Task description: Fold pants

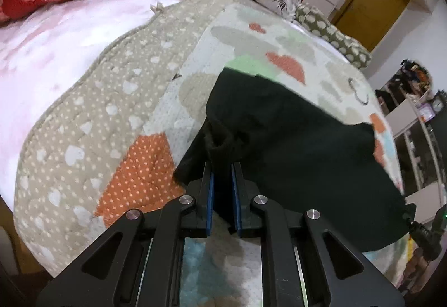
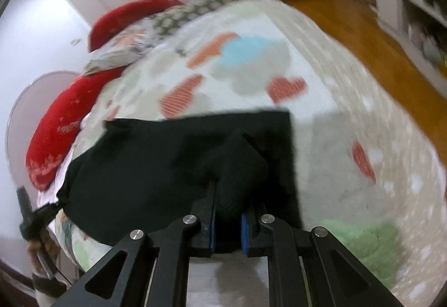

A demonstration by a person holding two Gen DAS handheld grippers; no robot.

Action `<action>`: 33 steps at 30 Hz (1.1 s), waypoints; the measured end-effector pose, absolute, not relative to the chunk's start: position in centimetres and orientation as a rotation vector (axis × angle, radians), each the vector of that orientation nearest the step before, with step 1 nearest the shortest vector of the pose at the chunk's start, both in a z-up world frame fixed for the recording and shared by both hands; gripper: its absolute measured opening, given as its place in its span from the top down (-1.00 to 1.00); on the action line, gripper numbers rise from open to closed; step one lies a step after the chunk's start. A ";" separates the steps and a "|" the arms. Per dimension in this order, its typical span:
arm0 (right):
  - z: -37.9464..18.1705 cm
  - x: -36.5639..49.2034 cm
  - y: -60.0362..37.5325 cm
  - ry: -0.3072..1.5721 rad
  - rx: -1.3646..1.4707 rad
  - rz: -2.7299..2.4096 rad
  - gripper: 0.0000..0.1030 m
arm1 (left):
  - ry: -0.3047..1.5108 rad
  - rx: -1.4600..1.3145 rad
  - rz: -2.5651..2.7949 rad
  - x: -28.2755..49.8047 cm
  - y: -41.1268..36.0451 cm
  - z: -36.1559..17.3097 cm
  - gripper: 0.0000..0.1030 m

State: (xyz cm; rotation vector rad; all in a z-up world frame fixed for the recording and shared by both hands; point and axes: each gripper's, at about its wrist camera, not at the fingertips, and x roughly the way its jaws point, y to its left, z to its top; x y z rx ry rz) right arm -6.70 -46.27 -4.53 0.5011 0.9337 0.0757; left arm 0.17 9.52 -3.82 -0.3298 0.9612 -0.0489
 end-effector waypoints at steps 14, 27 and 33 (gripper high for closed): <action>0.0 -5.4 -48.2 0.838 0.339 -0.032 0.36 | 0.813 -0.224 0.046 -1.0 9.3 1.7 0.21; -2.2 -1.3 -46.7 0.884 0.134 0.007 0.76 | 0.993 -0.052 -0.137 6.4 -2.3 -2.9 0.21; -3.8 0.2 -47.4 0.901 0.144 -0.046 0.80 | 0.996 -0.057 -0.098 7.9 -2.8 -4.6 0.21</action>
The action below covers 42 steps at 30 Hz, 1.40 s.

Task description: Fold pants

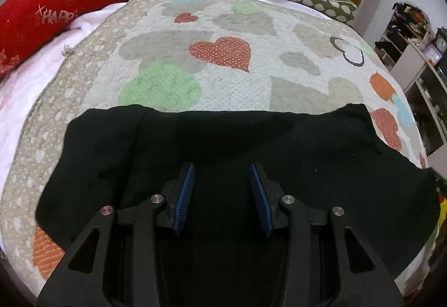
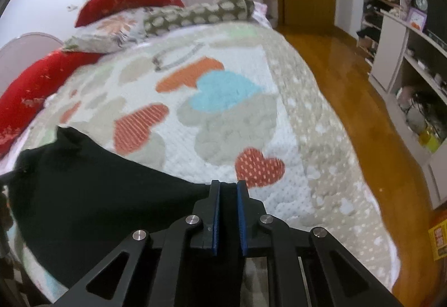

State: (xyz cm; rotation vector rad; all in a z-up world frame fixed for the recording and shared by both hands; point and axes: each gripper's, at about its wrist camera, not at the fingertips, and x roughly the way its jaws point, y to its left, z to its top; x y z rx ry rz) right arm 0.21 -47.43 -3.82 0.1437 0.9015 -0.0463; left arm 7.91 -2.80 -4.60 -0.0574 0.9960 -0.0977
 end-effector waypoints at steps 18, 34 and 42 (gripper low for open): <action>-1.3 7.9 -29.4 0.855 0.108 0.364 0.08 | 0.944 -0.114 -0.002 7.0 1.2 -3.4 0.20; -5.5 14.0 -23.4 0.925 -0.085 0.384 0.93 | 0.936 -0.113 -0.035 8.9 1.0 -4.5 -0.05; -2.5 11.5 -25.9 0.897 -0.003 0.349 0.85 | 0.931 -0.074 -0.016 8.4 0.1 -4.3 -0.14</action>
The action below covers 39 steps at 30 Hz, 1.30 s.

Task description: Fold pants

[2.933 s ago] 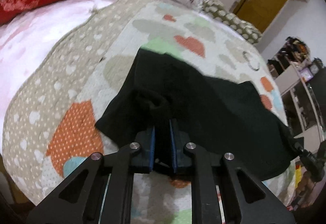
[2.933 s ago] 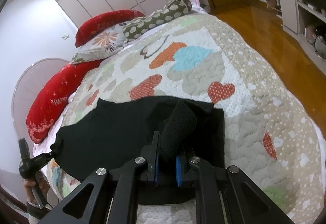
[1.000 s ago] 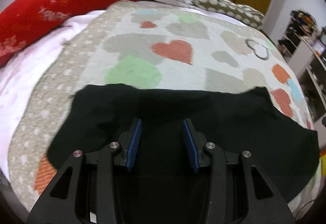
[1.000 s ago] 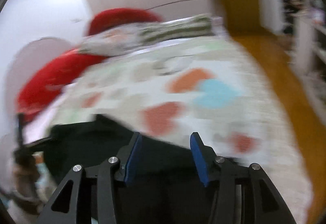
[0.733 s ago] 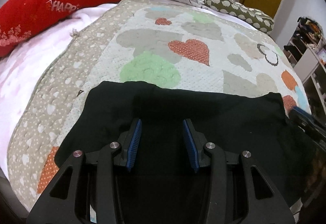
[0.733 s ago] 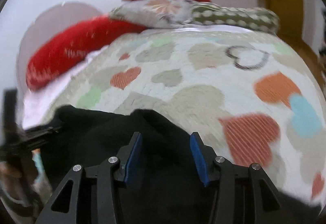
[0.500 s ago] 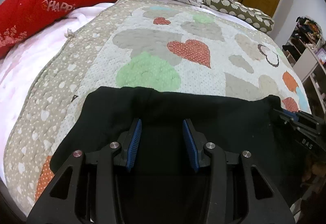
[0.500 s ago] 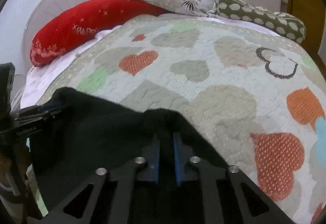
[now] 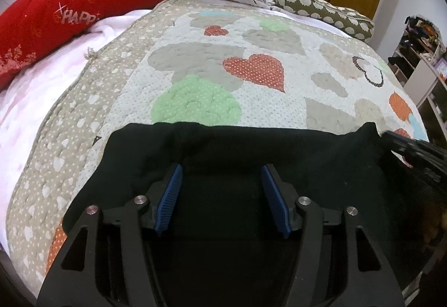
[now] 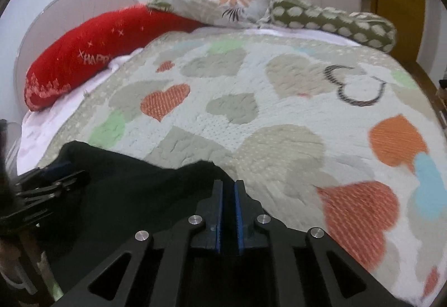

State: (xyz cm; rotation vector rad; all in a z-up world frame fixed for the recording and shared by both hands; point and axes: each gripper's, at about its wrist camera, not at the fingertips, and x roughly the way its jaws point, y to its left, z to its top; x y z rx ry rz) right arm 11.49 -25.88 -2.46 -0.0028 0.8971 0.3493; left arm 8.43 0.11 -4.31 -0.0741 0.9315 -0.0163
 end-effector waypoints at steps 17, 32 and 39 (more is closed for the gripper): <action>-2.8 -1.4 -31.9 0.918 0.046 0.271 0.45 | 0.900 -0.115 -0.071 1.7 -0.4 -2.8 -0.14; -4.3 -4.0 -36.4 0.929 0.115 0.179 0.34 | 0.909 -0.093 -0.058 0.7 -2.2 -4.8 -0.48; -4.1 -6.4 -39.6 0.928 0.136 0.134 0.30 | 0.897 -0.088 -0.107 0.4 -3.6 -3.8 -0.48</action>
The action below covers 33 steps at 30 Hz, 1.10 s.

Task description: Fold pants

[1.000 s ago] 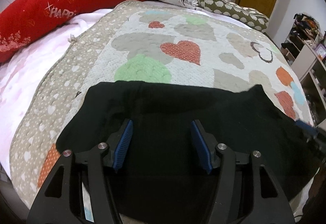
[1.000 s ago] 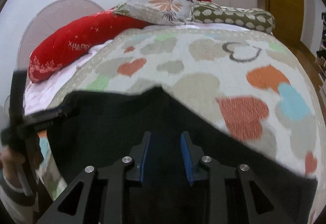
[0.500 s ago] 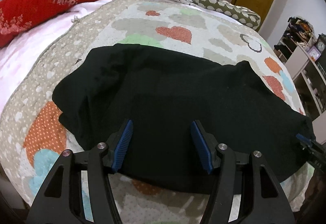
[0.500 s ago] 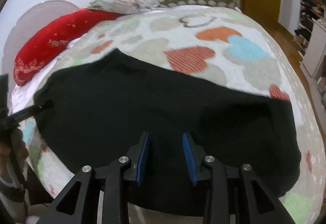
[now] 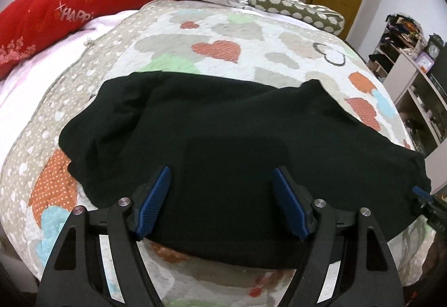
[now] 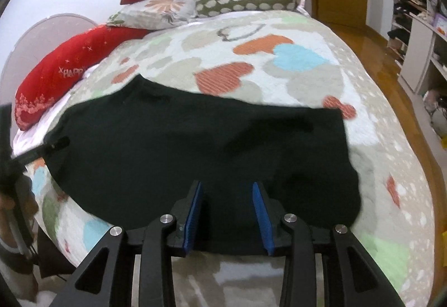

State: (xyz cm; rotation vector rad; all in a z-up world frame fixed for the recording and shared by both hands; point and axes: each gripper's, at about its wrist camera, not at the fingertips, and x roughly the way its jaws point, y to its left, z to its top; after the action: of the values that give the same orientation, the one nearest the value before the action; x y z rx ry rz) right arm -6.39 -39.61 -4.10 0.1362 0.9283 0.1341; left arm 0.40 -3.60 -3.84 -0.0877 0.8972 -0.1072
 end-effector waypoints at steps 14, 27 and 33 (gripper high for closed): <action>-2.2 -12.0 -44.7 0.887 0.248 0.099 0.11 | 0.974 0.072 -0.561 3.0 -18.6 -2.2 -0.48; -5.4 -11.4 -47.3 0.819 0.488 0.141 -0.32 | 1.020 0.347 -1.031 5.5 -35.3 -3.1 -0.48; -5.8 -11.1 -46.6 0.763 0.481 0.133 -0.47 | 1.067 0.422 -1.145 6.0 -39.6 -4.9 -0.48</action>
State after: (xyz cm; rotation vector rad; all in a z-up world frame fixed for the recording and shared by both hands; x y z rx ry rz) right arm -11.14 -46.58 -5.76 0.4811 0.7629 0.1327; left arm 6.00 -39.62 -4.88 0.4218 1.0665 -1.1449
